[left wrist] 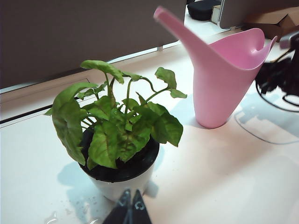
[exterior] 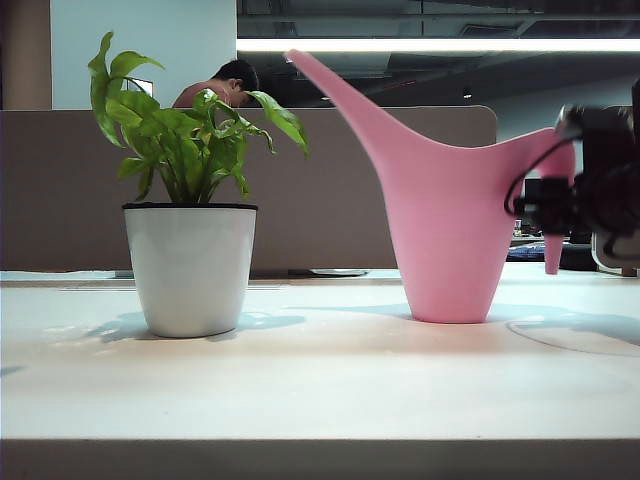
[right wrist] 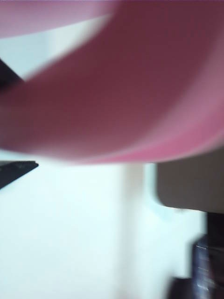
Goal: Pick up the watering can from the table, water the potted plant, and put the can back.
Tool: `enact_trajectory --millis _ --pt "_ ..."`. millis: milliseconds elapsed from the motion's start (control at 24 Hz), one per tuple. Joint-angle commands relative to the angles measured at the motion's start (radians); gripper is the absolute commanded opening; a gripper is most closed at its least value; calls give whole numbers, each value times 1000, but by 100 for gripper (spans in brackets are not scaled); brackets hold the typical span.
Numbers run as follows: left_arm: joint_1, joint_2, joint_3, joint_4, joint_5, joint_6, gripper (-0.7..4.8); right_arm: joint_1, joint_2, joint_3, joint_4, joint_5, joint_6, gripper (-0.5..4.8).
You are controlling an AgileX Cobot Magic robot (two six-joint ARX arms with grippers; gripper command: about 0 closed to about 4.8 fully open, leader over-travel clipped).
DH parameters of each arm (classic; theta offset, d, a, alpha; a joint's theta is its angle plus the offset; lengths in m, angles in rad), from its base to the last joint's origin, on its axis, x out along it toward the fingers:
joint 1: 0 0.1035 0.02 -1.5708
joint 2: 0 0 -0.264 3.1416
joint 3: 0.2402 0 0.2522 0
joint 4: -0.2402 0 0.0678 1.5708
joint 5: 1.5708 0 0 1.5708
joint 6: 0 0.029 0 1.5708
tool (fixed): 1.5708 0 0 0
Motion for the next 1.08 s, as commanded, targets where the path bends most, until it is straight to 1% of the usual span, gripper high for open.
enact_trajectory --millis 42,208,250,333,374,624,666,749,791,832,915,957,999,1040,1082 --pt "0 -3 5 3 0 3 -5 1 -3 -2 -35 -5 -5 181" --pt "0 -3 5 -5 0 3 -5 1 -21 -10 -35 -5 -6 182" --pt "0 -3 5 -5 0 3 -5 0 -29 -13 -36 -5 -8 195" --pt "0 -3 5 -5 0 3 -5 -1 -56 -14 -66 -5 -9 245" --pt "0 -3 5 -5 0 3 -5 -3 -69 -14 -85 -5 -8 253" --pt "0 -3 5 -5 0 3 -5 -4 -211 -14 -261 -6 -9 257" --pt "0 -3 5 -5 0 3 -5 -4 -250 -16 -325 -9 -9 258" --pt "0 -3 5 -5 0 4 -5 -4 -309 -26 -421 -46 -8 275" --pt "0 -3 5 -5 0 4 -5 -4 -330 -31 -446 -51 -9 274" --pt "0 -3 5 -5 0 4 -5 -3 -388 -50 -488 -66 -8 263" --pt "0 -3 5 -5 0 4 -5 -2 -487 -94 -509 -64 -8 170" --pt "0 -3 5 -4 0 5 -5 -1 -523 -112 -509 -64 -7 140" --pt "0 -2 5 2 0 20 -5 2 -618 -151 -539 -61 -7 97" --pt "0 -2 5 7 -1 26 -5 2 -659 -164 -560 -61 -7 90" --pt "0 -2 3 29 -2 30 -5 3 -754 -191 -609 -62 -6 52"
